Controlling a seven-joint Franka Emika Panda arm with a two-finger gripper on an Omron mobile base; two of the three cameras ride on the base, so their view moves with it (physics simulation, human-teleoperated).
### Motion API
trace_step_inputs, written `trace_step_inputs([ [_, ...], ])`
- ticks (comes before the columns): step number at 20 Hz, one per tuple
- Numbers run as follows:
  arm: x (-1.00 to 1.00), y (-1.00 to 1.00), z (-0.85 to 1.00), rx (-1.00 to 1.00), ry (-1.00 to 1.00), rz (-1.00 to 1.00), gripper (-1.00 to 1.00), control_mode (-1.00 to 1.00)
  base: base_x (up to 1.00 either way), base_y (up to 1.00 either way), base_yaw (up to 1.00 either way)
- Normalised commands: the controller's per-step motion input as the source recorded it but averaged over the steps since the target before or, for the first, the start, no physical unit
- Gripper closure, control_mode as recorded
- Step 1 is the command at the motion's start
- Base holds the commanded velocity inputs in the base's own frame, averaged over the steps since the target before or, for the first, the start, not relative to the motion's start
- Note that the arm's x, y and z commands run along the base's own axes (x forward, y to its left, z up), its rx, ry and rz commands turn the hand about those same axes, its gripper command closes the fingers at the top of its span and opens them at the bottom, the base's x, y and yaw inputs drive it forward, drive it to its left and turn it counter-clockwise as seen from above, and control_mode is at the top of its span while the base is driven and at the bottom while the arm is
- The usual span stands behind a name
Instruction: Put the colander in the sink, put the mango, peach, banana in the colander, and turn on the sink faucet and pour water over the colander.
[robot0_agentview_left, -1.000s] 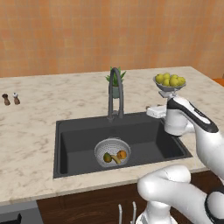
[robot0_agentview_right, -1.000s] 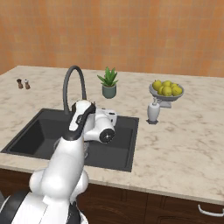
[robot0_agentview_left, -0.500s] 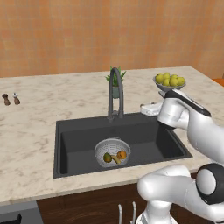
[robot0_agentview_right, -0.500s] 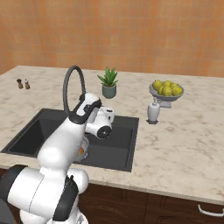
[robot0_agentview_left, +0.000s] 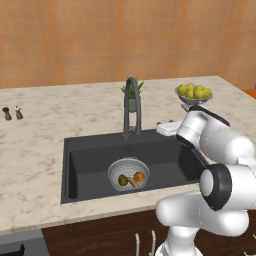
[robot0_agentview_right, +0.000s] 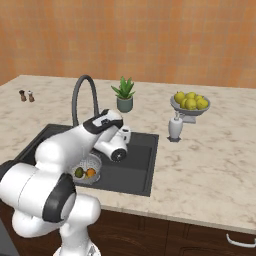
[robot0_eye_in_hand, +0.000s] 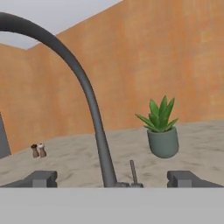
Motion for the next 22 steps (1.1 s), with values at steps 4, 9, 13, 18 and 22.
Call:
trace_step_inputs([
  [4, 0.42, 0.00, -0.14, 0.00, -0.04, 0.00, -1.00, -1.00, 0.00, 0.00, 0.00],
  [9, 0.32, 0.01, -0.17, 0.00, -0.04, 0.00, -1.00, -1.00, 0.00, 0.00, 0.00],
  [13, 0.21, 0.04, -0.22, 0.00, -0.01, 0.00, -1.00, -1.00, 0.00, 0.00, 0.00],
  [18, 0.03, 0.10, -0.19, 0.00, 0.00, 0.00, -1.00, -1.00, 0.00, 0.00, 0.00],
  [22, 0.04, 0.04, -0.09, 0.00, 0.00, 0.00, -1.00, -1.00, 0.00, 0.00, 0.00],
])
